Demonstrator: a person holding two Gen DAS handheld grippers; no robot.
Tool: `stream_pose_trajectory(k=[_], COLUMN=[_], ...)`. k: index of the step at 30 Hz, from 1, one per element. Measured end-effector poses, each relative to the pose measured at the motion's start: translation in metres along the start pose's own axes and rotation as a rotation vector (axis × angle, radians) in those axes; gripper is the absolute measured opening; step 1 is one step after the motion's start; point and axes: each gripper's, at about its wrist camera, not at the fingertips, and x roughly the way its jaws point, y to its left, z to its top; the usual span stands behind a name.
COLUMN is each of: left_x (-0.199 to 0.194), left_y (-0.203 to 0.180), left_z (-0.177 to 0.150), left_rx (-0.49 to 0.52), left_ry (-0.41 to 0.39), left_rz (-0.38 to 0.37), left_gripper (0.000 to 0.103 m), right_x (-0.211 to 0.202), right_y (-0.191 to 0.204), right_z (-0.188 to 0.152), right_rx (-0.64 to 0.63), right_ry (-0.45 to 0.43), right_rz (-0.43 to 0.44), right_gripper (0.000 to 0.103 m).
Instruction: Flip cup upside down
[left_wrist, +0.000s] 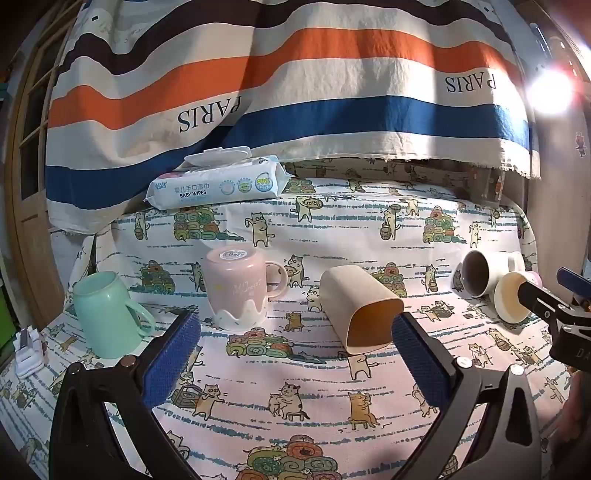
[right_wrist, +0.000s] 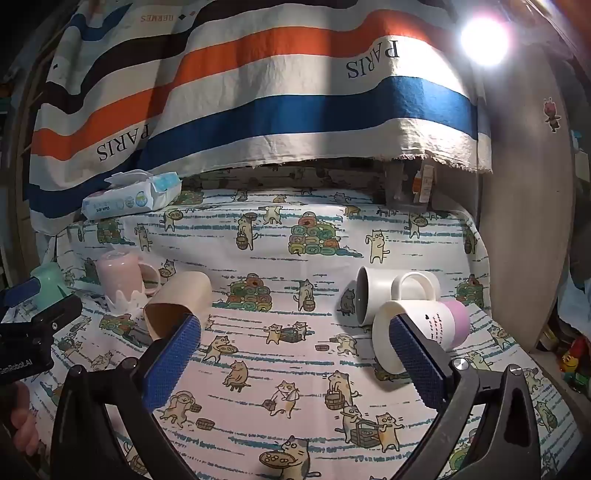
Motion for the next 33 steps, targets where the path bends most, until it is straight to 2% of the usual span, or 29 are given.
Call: stream_pose_trajectory(k=[33], left_x=[-0.0012], left_y=[-0.0001], left_z=[0.0000], left_rx=[0.004], left_ry=[0.000], left_rz=[-0.010], left_gripper=[0.103], right_x=[0.0002], right_y=[0.0003], right_z=[0.0004], right_rx=[0.007], right_ry=[0.005], right_rz=[0.008], right_gripper=[0.103])
